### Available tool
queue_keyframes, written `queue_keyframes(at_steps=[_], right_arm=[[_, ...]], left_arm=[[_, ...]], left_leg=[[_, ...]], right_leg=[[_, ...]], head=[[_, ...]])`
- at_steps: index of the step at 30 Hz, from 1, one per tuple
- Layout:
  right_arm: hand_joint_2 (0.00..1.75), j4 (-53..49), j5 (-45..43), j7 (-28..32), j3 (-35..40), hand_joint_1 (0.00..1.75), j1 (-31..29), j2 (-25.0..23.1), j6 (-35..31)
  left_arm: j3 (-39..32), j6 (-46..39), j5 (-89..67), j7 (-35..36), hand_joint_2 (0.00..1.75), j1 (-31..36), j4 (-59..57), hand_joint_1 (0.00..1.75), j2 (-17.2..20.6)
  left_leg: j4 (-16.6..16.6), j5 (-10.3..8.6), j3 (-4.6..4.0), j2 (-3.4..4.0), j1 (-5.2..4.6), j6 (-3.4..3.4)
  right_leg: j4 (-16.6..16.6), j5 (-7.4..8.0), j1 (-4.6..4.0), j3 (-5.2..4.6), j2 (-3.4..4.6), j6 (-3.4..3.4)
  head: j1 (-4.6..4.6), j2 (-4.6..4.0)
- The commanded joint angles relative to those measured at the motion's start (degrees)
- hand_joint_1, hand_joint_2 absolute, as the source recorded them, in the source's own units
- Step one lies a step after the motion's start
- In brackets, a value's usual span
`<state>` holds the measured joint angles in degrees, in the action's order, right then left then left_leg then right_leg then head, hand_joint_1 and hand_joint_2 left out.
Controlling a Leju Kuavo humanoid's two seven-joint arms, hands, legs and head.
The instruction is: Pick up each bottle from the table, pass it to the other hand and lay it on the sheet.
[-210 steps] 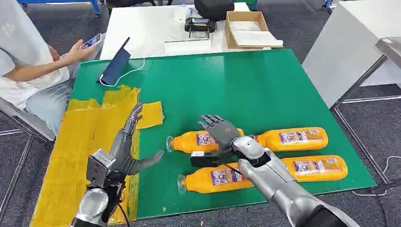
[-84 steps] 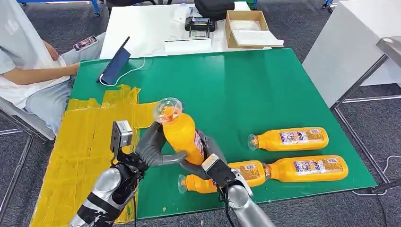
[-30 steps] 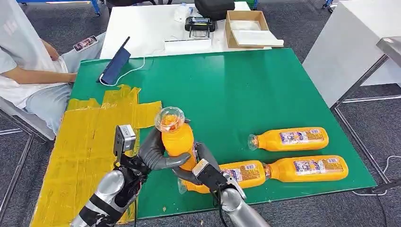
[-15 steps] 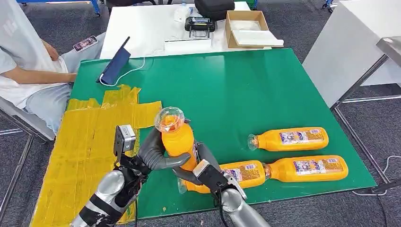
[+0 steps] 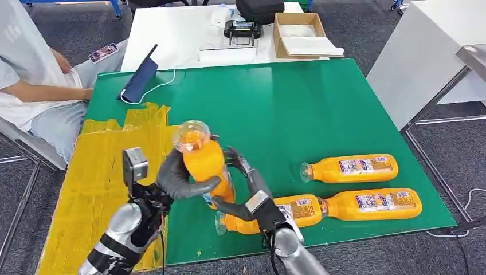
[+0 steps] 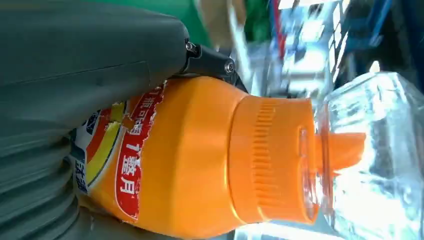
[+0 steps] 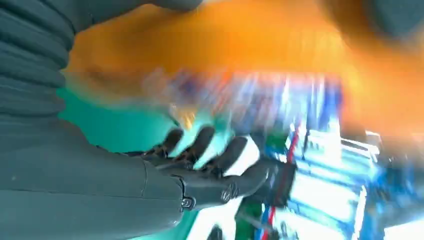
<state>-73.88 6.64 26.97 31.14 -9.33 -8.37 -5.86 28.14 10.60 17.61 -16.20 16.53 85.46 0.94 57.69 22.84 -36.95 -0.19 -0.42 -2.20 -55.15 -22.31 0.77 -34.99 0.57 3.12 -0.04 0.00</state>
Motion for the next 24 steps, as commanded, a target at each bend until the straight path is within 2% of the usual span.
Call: queue_keyframes(at_steps=[1, 2, 4, 8, 9, 14, 24], right_arm=[[1.75, -20.12, -0.27, -3.50, -6.80, 0.00, 5.90, 5.92, -5.09], [1.75, -22.23, -0.74, -4.39, -7.47, 0.00, 6.98, 6.69, -4.53], [1.75, -22.92, -0.75, -4.95, -8.43, 0.00, 7.76, 6.78, -3.94], [1.75, -21.94, -0.65, -4.89, -8.37, 0.00, 7.50, 6.49, -3.91], [1.75, -21.63, -0.61, -4.84, -8.25, 0.00, 7.34, 6.37, -3.89], [1.75, -21.63, -0.61, -4.84, -8.25, 0.00, 7.34, 6.37, -3.89], [1.75, -21.63, -0.61, -4.84, -8.25, 0.00, 7.34, 6.37, -3.89]], left_arm=[[-20.55, -16.06, -18.22, -3.81, 1.75, -2.21, 7.85, 1.75, 8.29], [-23.13, -13.70, -17.73, -4.09, 1.75, -3.42, 8.77, 1.75, 8.72], [-25.35, -10.91, -19.74, -4.00, 1.75, -4.03, 8.97, 1.75, 6.96], [-24.31, -11.18, -20.92, -3.97, 1.75, -3.76, 8.67, 1.75, 5.87], [-24.03, -11.41, -21.22, -3.93, 1.75, -3.63, 8.56, 1.75, 5.59], [-24.03, -11.41, -21.22, -3.93, 1.75, -3.63, 8.56, 1.75, 5.59], [-24.03, -11.41, -21.22, -3.93, 1.75, -3.63, 8.56, 1.75, 5.59]], left_leg=[[0.08, 0.09, 0.07, 0.09, 0.07, 0.14], [0.10, 0.18, 0.22, 0.13, 0.06, 0.20], [0.06, 0.24, 0.31, 0.17, 0.06, 0.19], [0.00, 0.03, 0.04, -0.06, 0.05, 0.09], [0.08, 0.17, 0.25, -0.14, 0.07, 0.16], [0.00, 0.05, 0.04, -0.05, 0.03, 0.11], [0.01, 0.12, 0.19, -0.06, 0.05, 0.15]], right_leg=[[-0.08, -0.06, -0.08, 0.05, 0.03, -0.12], [-0.16, -0.15, -0.07, 0.14, 0.06, -0.17], [-0.13, -0.19, -0.07, 0.23, 0.12, -0.16], [-0.06, -0.08, -0.04, 0.01, -0.11, -0.10], [-0.12, -0.23, -0.06, 0.23, -0.20, -0.16], [-0.05, -0.12, -0.01, 0.01, -0.02, -0.18], [-0.07, -0.17, -0.05, 0.16, -0.08, -0.20]], head=[[-0.02, 0.00], [0.00, 0.00], [-0.02, 0.00], [-0.02, 0.00], [0.00, 0.00], [0.00, 0.00], [0.00, 0.00]])
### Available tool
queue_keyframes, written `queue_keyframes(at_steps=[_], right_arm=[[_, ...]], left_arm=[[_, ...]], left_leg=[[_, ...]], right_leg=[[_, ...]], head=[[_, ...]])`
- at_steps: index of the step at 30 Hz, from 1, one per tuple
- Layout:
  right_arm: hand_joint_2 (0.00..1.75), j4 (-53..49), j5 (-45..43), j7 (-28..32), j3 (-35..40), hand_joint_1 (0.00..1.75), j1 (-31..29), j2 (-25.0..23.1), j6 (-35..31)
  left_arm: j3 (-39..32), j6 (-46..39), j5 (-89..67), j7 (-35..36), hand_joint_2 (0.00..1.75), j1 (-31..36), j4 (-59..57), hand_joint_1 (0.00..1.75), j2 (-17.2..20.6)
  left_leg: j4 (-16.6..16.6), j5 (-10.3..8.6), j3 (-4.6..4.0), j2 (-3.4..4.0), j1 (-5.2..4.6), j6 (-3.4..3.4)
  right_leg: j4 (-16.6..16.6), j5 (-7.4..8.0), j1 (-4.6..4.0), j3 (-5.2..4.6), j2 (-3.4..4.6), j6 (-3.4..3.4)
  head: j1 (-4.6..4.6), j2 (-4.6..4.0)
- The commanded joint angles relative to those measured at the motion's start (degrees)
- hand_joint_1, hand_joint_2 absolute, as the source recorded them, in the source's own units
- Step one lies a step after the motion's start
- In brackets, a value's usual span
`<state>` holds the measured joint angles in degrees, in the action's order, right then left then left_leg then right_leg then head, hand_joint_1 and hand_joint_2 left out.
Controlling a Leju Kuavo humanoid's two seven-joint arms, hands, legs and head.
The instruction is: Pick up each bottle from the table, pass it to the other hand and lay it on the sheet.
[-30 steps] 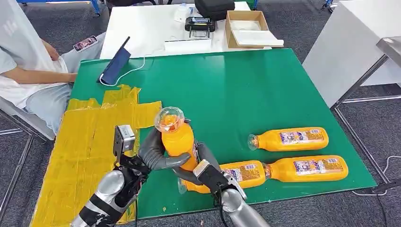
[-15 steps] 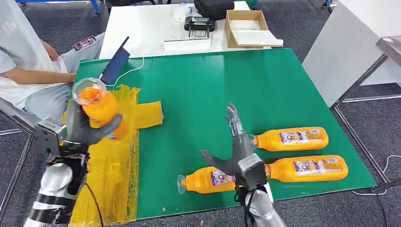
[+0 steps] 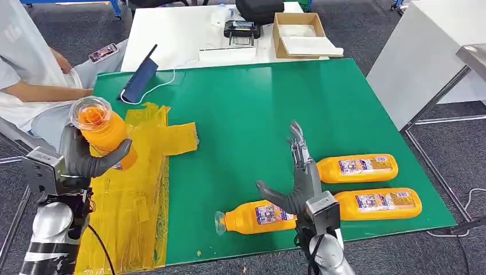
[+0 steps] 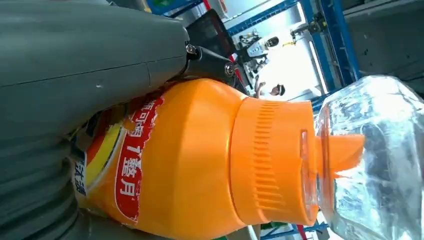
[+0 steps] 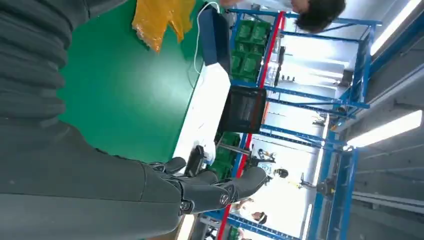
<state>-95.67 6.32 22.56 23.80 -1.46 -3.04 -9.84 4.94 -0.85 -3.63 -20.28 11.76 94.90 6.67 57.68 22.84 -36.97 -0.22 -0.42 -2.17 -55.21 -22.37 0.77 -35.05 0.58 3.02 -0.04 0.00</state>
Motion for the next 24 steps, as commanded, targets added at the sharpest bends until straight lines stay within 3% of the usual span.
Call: queue_keyframes(at_steps=[1, 10, 14, 17, 18, 19, 20, 22, 24], right_arm=[[1.75, 0.15, -0.28, -0.42, -0.91, 0.00, -0.52, 1.04, 0.09], [1.75, 0.44, -0.27, -0.39, -1.20, 0.00, -0.48, 0.97, -0.29], [1.75, -1.02, 1.26, 0.36, -2.02, 0.00, 0.31, 0.69, -2.40], [1.75, -2.61, 3.05, 0.02, -2.12, 0.00, 0.72, 0.70, -3.75], [1.75, -2.64, 3.23, -0.11, -1.97, 0.00, 0.26, 0.86, -3.87], [1.75, -1.90, 3.46, -0.94, -0.53, 0.00, -1.32, 1.45, -1.22], [1.75, -0.68, 3.91, -1.53, -0.24, 0.00, -3.09, 0.29, -0.68], [1.75, 0.64, 4.61, -2.44, 0.51, 0.00, -4.68, -0.71, -0.80], [1.75, 0.82, 4.64, -2.46, 0.77, 0.00, -4.74, -0.72, -0.93]], left_arm=[[-0.83, 0.04, 0.02, 0.16, 1.75, 1.14, -0.89, 1.75, -0.13], [0.32, -2.06, -2.88, 0.50, 1.75, 1.43, -1.29, 1.75, 0.15], [3.42, -11.00, -19.33, 3.01, 1.75, 1.85, -3.30, 1.75, 1.79], [8.33, -15.16, -36.72, 6.63, 1.75, 2.52, -6.61, 1.75, 3.02], [11.61, -12.63, -40.73, 6.78, 1.75, 3.09, -8.12, 1.75, 4.78], [20.11, -4.15, -49.38, 10.09, 1.75, 5.15, -13.10, 1.75, 8.98], [23.13, 0.29, -54.97, 10.14, 1.75, 5.50, -21.12, 1.75, 3.99], [27.13, -9.79, -56.82, 10.33, 1.75, 8.17, -35.05, 1.75, -0.44], [28.03, -11.39, -56.71, 11.02, 1.75, 9.12, -37.42, 1.75, -0.45]], left_leg=[[0.01, 0.08, 0.15, -0.03, 0.04, 0.10], [0.07, 0.18, 0.32, -0.04, 0.07, 0.18], [-0.01, 0.04, 0.11, -0.08, 0.03, 0.10], [-0.04, 0.03, 0.13, -0.15, 0.01, 0.10], [0.00, 0.13, 0.32, -0.20, 0.03, 0.17], [-0.04, 0.06, 0.21, -0.17, 0.02, 0.13], [-0.04, 0.03, 0.15, -0.16, 0.01, 0.10], [-0.12, 0.05, 0.54, -0.38, 0.00, 0.19], [-0.18, -0.04, 0.36, -0.32, -0.11, 0.08]], right_leg=[[0.01, -0.08, -0.04, 0.16, -0.07, -0.09], [-0.04, -0.17, -0.07, 0.34, -0.10, -0.16], [0.01, -0.07, -0.02, 0.12, -0.11, -0.09], [0.01, -0.08, -0.01, 0.14, -0.18, -0.08], [-0.02, -0.19, -0.03, 0.34, -0.26, -0.15], [0.01, -0.11, -0.02, 0.22, -0.21, -0.11], [0.01, -0.08, -0.01, 0.15, -0.20, -0.08], [0.06, -0.20, 0.00, 0.57, -0.45, -0.17], [0.12, -0.07, 0.10, 0.37, -0.29, -0.07]], head=[[0.00, 0.00], [0.02, 0.00], [0.00, 0.00], [0.00, 0.00], [0.00, 0.00], [0.00, 0.00], [0.00, 0.00], [-0.02, 0.00], [0.00, 0.00]])
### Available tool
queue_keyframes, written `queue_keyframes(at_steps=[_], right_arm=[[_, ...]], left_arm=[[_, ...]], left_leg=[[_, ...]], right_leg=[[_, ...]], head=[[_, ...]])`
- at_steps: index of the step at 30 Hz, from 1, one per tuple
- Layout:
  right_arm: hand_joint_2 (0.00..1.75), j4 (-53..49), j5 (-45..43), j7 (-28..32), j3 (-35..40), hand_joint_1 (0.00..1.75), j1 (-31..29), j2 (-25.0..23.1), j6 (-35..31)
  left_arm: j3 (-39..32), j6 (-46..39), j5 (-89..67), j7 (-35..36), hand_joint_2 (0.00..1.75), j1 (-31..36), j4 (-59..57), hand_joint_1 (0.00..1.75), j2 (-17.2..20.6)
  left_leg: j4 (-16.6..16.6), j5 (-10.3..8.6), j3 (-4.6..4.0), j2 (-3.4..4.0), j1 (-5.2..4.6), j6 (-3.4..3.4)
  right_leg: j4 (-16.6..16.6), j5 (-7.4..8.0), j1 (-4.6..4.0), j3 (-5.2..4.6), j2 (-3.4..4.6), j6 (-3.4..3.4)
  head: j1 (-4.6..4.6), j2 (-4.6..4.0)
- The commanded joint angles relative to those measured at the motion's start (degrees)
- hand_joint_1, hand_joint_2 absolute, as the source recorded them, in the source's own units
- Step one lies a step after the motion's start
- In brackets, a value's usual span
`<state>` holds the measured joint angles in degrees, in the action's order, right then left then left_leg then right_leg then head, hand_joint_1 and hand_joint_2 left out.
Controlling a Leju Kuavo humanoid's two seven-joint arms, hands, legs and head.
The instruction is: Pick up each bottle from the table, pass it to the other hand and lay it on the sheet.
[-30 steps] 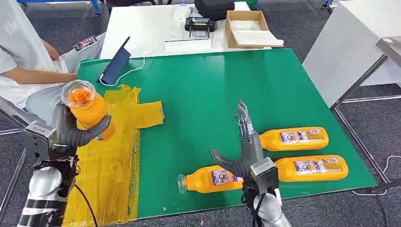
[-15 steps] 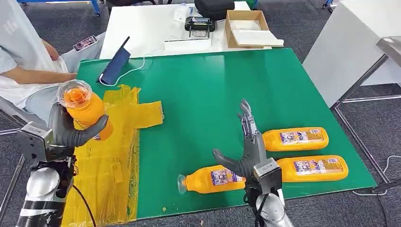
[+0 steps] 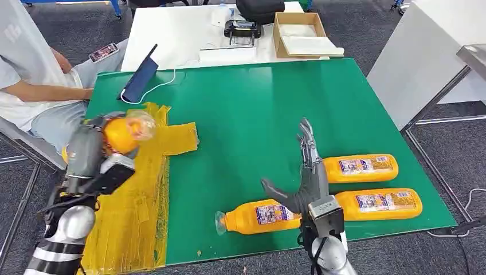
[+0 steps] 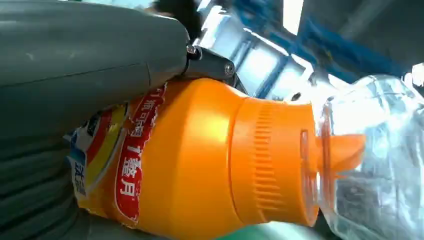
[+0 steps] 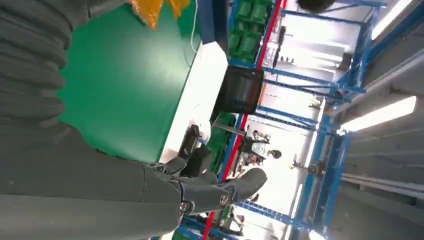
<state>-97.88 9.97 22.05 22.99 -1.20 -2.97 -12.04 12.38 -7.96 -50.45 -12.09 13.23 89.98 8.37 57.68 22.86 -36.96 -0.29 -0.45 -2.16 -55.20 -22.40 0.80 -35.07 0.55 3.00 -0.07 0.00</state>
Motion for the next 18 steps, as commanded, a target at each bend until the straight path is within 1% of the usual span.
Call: queue_keyframes(at_steps=[1, 3, 6, 7, 9, 11, 12, 13, 15, 16, 17, 18], right_arm=[[1.75, 3.04, 1.02, -1.96, 1.69, 0.00, -4.97, -0.70, 1.15], [1.75, 2.93, 1.03, -1.96, 1.71, 0.00, -4.77, -0.60, 1.09], [1.75, 2.93, 1.29, -2.09, 1.95, 0.00, -4.73, -0.41, 1.08], [1.75, 2.98, 1.33, -2.14, 1.99, 0.00, -4.78, -0.44, 1.12], [1.75, 3.22, 1.34, -2.24, 2.08, 0.00, -5.00, -0.52, 1.28], [1.75, 3.43, 1.39, -2.29, 2.18, 0.00, -5.18, -0.59, 1.37], [1.75, 3.56, 1.41, -2.32, 2.25, 0.00, -5.28, -0.59, 1.43], [1.75, 3.61, 1.42, -2.34, 2.30, 0.00, -5.33, -0.57, 1.47], [1.75, 3.61, 1.42, -2.34, 2.30, 0.00, -5.33, -0.57, 1.47], [1.75, 3.61, 1.42, -2.34, 2.30, 0.00, -5.33, -0.57, 1.47], [1.75, 3.61, 1.42, -2.34, 2.30, 0.00, -5.33, -0.57, 1.47], [1.75, 3.61, 1.42, -2.34, 2.30, 0.00, -5.33, -0.57, 1.47]], left_arm=[[20.90, -4.18, -9.79, 3.32, 1.75, 7.77, -32.19, 1.75, -1.76], [20.66, -4.01, -9.65, 3.37, 1.75, 7.78, -31.14, 1.75, -1.10], [20.22, -2.45, -10.87, 5.13, 1.75, 7.49, -29.99, 1.75, -0.49], [20.36, -2.74, -11.56, 5.58, 1.75, 7.61, -30.54, 1.75, -0.48], [20.06, -2.64, -11.62, 5.53, 1.75, 7.71, -31.67, 1.75, -0.71], [19.86, -2.78, -11.59, 5.29, 1.75, 7.78, -32.60, 1.75, -0.94], [19.59, -2.81, -11.28, 5.02, 1.75, 7.74, -32.92, 1.75, -1.14], [19.50, -2.70, -11.11, 4.81, 1.75, 7.70, -33.08, 1.75, -1.25], [19.50, -2.70, -11.11, 4.81, 1.75, 7.70, -33.08, 1.75, -1.25], [19.50, -2.70, -11.11, 4.81, 1.75, 7.70, -33.08, 1.75, -1.25], [19.50, -2.70, -11.11, 4.81, 1.75, 7.70, -33.08, 1.75, -1.25], [19.50, -2.70, -11.11, 4.81, 1.75, 7.70, -33.08, 1.75, -1.25]], left_leg=[[-0.20, -0.04, 0.50, -0.30, -0.07, 0.13], [-0.02, 0.04, 0.20, 0.04, 0.04, 0.11], [-0.02, 0.11, 0.35, 0.20, 0.01, 0.16], [-0.02, 0.14, 0.41, 0.20, 0.02, 0.19], [-0.02, 0.07, 0.22, 0.24, 0.03, 0.14], [0.03, 0.17, 0.43, 0.14, 0.05, 0.23], [-0.03, 0.04, 0.17, 0.18, 0.05, 0.10], [-0.01, 0.10, 0.30, 0.20, 0.06, 0.15], [-0.03, 0.03, 0.11, 0.23, 0.05, 0.08], [0.03, 0.19, 0.43, 0.26, 0.08, 0.20], [-0.01, 0.08, 0.23, 0.25, 0.06, 0.12], [0.02, 0.14, 0.35, 0.25, 0.08, 0.17]], right_leg=[[0.12, -0.07, 0.06, 0.59, -0.33, -0.10], [0.03, 0.04, -0.04, 0.21, -0.08, -0.08], [-0.02, 0.01, -0.03, 0.30, -0.05, -0.27], [-0.03, -0.01, -0.05, 0.37, -0.05, -0.30], [0.00, 0.08, -0.06, 0.19, 0.01, -0.25], [-0.08, -0.07, -0.08, 0.40, -0.12, -0.32], [0.02, 0.09, -0.08, 0.15, 0.01, -0.21], [0.00, 0.03, -0.09, 0.28, 0.03, -0.26], [0.03, 0.12, -0.07, 0.09, 0.08, -0.19], [-0.04, -0.02, -0.11, 0.39, 0.07, -0.29], [0.00, 0.07, -0.08, 0.21, 0.05, -0.22], [-0.03, 0.01, -0.10, 0.32, 0.04, -0.27]], head=[[0.02, 0.00], [0.07, 0.00], [0.02, 0.00], [0.02, 0.00], [0.00, 0.00], [0.02, 0.00], [0.04, 0.00], [0.02, 0.00], [0.02, 0.00], [0.02, 0.00], [0.02, 0.00], [0.02, 0.00]])
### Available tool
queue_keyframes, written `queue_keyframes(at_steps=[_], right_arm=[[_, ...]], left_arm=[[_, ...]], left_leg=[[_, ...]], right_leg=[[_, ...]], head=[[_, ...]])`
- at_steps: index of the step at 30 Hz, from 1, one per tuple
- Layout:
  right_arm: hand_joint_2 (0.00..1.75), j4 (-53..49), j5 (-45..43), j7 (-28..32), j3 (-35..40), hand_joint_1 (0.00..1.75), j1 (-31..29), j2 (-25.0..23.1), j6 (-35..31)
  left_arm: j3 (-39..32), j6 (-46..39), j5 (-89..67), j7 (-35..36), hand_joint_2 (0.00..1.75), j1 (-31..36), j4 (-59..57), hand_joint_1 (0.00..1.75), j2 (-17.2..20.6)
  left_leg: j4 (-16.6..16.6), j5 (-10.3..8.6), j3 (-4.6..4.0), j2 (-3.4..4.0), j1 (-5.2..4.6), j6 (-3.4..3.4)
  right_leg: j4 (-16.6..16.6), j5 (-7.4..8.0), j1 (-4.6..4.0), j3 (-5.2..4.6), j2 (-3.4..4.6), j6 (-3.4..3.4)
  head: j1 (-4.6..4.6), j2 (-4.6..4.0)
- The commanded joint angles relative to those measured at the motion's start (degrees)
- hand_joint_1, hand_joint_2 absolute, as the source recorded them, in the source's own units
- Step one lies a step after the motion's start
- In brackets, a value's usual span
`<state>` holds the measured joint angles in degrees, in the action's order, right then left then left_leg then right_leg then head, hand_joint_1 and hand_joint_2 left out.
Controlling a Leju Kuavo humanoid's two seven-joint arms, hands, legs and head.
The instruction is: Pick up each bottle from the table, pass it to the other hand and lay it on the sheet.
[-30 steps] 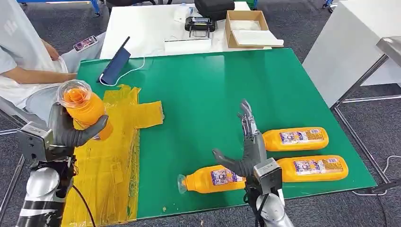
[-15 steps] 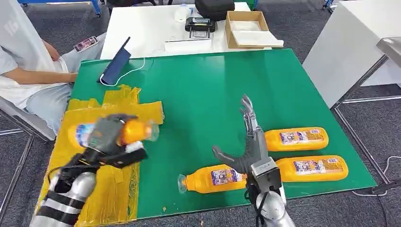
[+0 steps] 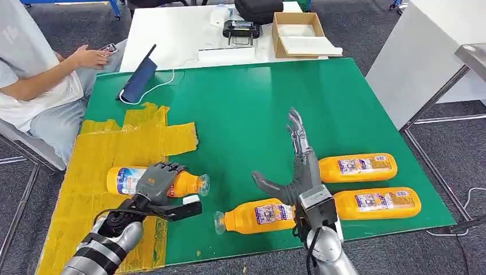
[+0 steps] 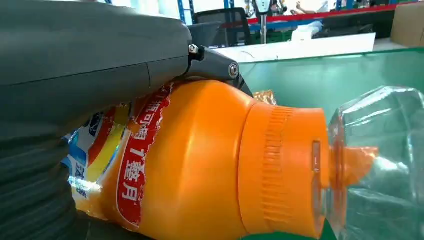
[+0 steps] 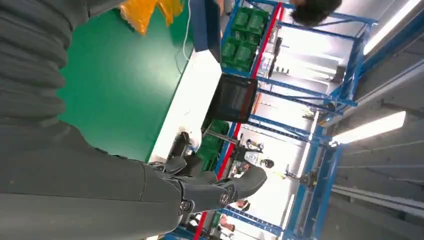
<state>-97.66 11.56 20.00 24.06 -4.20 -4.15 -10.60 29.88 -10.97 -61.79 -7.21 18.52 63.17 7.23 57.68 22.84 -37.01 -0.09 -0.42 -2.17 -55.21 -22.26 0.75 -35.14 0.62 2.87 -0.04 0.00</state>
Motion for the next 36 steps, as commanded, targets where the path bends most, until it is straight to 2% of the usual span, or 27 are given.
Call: queue_keyframes(at_steps=[1, 7, 8, 13, 14, 22, 23, 24, 28, 29, 33, 36], right_arm=[[1.75, 3.39, -0.17, -0.29, 1.23, 0.00, -2.32, 0.61, 0.03], [1.75, 3.39, -0.17, -0.29, 1.23, 0.00, -2.32, 0.61, 0.03], [1.75, 3.39, -0.17, -0.29, 1.23, 0.00, -2.32, 0.61, 0.03], [1.75, 3.39, -0.17, -0.29, 1.23, 0.00, -2.32, 0.61, 0.03], [1.75, 3.39, -0.17, -0.29, 1.23, 0.00, -2.32, 0.61, 0.03], [1.75, 3.39, -0.17, -0.29, 1.23, 0.00, -2.32, 0.61, 0.03], [1.75, 3.39, -0.17, -0.29, 1.23, 0.00, -2.32, 0.61, 0.03], [1.75, 3.39, -0.17, -0.29, 1.23, 0.00, -2.32, 0.61, 0.03], [1.75, 3.39, -0.17, -0.29, 1.23, 0.00, -2.32, 0.61, 0.03], [1.75, 3.79, 0.01, -1.59, 1.45, 0.00, -1.96, 1.01, 0.49], [1.75, 4.34, 0.13, -1.36, 1.42, 0.00, -1.59, 1.22, 0.34], [1.75, 4.34, 0.13, -1.36, 1.42, 0.00, -1.59, 1.22, 0.34]], left_arm=[[2.01, 0.31, 0.23, -0.07, 1.75, 2.41, -6.27, 1.75, -0.11], [2.01, 0.31, 0.23, -0.07, 1.75, 2.41, -6.27, 1.75, -0.11], [2.01, 0.31, 0.23, -0.07, 1.75, 2.41, -6.27, 1.75, -0.11], [2.01, 0.31, 0.23, -0.07, 1.75, 2.41, -6.27, 1.75, -0.11], [2.01, 0.31, 0.23, -0.07, 1.75, 2.41, -6.27, 1.75, -0.11], [2.01, 0.31, 0.23, -0.07, 1.75, 2.41, -6.27, 1.75, -0.11], [2.01, 0.31, 0.23, -0.07, 1.75, 2.41, -6.27, 1.75, -0.11], [2.01, 0.31, 0.23, -0.07, 1.75, 2.41, -6.27, 1.75, -0.11], [2.01, 0.31, 0.23, -0.07, 1.75, 2.41, -6.27, 1.75, -0.11], [-6.95, -7.65, 6.94, 2.48, 1.75, 0.40, -6.12, 0.00, -5.01], [-7.86, -7.55, 6.68, 2.04, 1.75, 0.35, -5.29, 0.00, -5.93], [-7.86, -7.55, 6.68, 2.04, 1.75, 0.35, -5.29, 0.00, -5.93]], left_leg=[[-0.02, 0.06, 0.21, 0.01, 0.04, 0.10], [-0.03, 0.05, 0.23, 0.02, 0.04, 0.11], [0.04, 0.22, 0.54, 0.04, 0.07, 0.25], [-0.03, 0.03, 0.19, 0.02, 0.02, 0.08], [0.01, 0.14, 0.39, 0.03, 0.05, 0.17], [-0.02, 0.06, 0.28, 0.03, 0.03, 0.11], [0.05, 0.21, 0.54, 0.05, 0.06, 0.23], [-0.02, 0.07, 0.29, 0.03, 0.03, 0.12], [-0.01, 0.07, 0.30, 0.03, 0.04, 0.12], [0.00, 0.13, 0.40, 0.05, 0.04, 0.16], [-0.01, 0.03, 0.18, -0.03, 0.03, 0.08], [-0.01, 0.13, 0.40, -0.07, 0.03, 0.14]], right_leg=[[0.04, -0.04, -0.04, 0.22, -0.01, -0.08], [0.04, -0.03, -0.04, 0.23, 0.00, -0.08], [-0.04, -0.19, -0.08, 0.52, -0.03, -0.20], [0.04, -0.01, -0.03, 0.19, 0.01, -0.06], [0.00, -0.11, -0.05, 0.39, -0.01, -0.13], [0.03, -0.05, -0.03, 0.27, 0.00, -0.08], [-0.05, -0.18, -0.07, 0.52, -0.02, -0.18], [0.02, -0.05, -0.04, 0.29, 0.00, -0.09], [0.03, -0.05, -0.04, 0.30, 0.00, -0.09], [0.01, -0.10, -0.05, 0.39, 0.01, -0.12], [0.04, -0.03, -0.03, 0.21, -0.05, -0.05], [0.03, -0.12, -0.03, 0.43, -0.06, -0.11]], head=[[0.02, 0.00], [0.00, 0.00], [0.00, 0.00], [0.00, 0.00], [0.00, 0.00], [0.00, 0.00], [0.00, 0.00], [0.00, 0.00], [0.00, 0.00], [0.00, 0.00], [-0.02, 0.00], [0.00, 0.00]])
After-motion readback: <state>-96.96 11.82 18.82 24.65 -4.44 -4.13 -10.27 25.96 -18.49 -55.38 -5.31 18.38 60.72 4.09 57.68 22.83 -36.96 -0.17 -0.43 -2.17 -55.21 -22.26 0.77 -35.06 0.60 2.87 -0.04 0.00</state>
